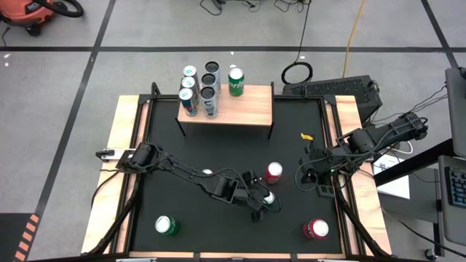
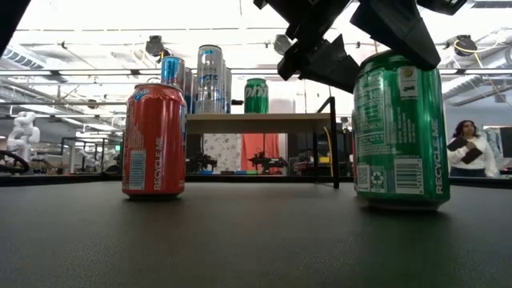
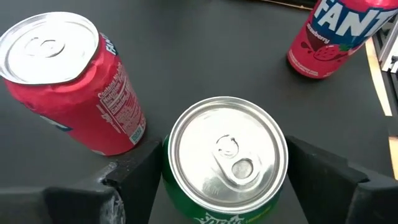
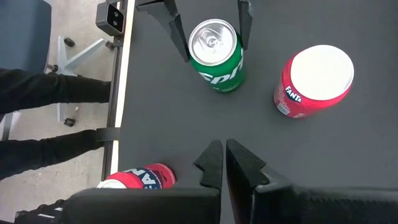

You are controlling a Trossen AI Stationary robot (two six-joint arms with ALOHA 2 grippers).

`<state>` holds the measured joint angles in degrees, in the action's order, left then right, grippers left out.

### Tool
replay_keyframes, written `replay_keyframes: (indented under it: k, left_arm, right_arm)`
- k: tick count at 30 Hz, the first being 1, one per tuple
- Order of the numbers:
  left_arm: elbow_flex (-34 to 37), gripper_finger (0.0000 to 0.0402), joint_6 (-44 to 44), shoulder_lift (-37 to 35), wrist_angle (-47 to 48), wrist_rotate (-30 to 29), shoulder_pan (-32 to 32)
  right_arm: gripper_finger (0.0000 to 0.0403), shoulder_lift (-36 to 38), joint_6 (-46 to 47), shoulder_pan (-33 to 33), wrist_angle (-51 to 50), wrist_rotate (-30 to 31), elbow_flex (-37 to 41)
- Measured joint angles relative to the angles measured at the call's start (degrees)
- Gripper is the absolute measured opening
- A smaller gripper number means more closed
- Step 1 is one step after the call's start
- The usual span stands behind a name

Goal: Place canned beverage on shelf
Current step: Put the top green soda can on the shelf

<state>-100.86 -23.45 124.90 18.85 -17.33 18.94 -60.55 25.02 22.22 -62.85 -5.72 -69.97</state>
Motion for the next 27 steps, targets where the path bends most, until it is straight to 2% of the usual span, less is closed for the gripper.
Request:
replay_keyframes:
  k: [6, 15, 21, 27]
  left_arm:
    - [0.0, 0.0300, 0.9, 0.0, 0.0, 1.1, -0.2]
    - [0.0, 0.0360, 1.9, -0.2, 1.6, 0.7, 0.4]
    - [0.0, 0.0362, 5.3, -0.2, 2.9, -2.7, 1.1]
    - [0.0, 0.0363, 5.8, 0.0, 2.4, -0.1, 0.5]
  right_arm:
    - [0.0000, 0.0, 0.0, 0.0, 0.0, 0.0, 0.0]
    - [0.0000, 0.0, -0.1, 0.0, 0.0, 0.0, 0.0]
    - [0.0000, 0.0, -0.8, 0.0, 0.0, 0.2, 0.0]
    - [0.0000, 0.0, -1.2, 0.0, 0.0, 1.5, 0.0]
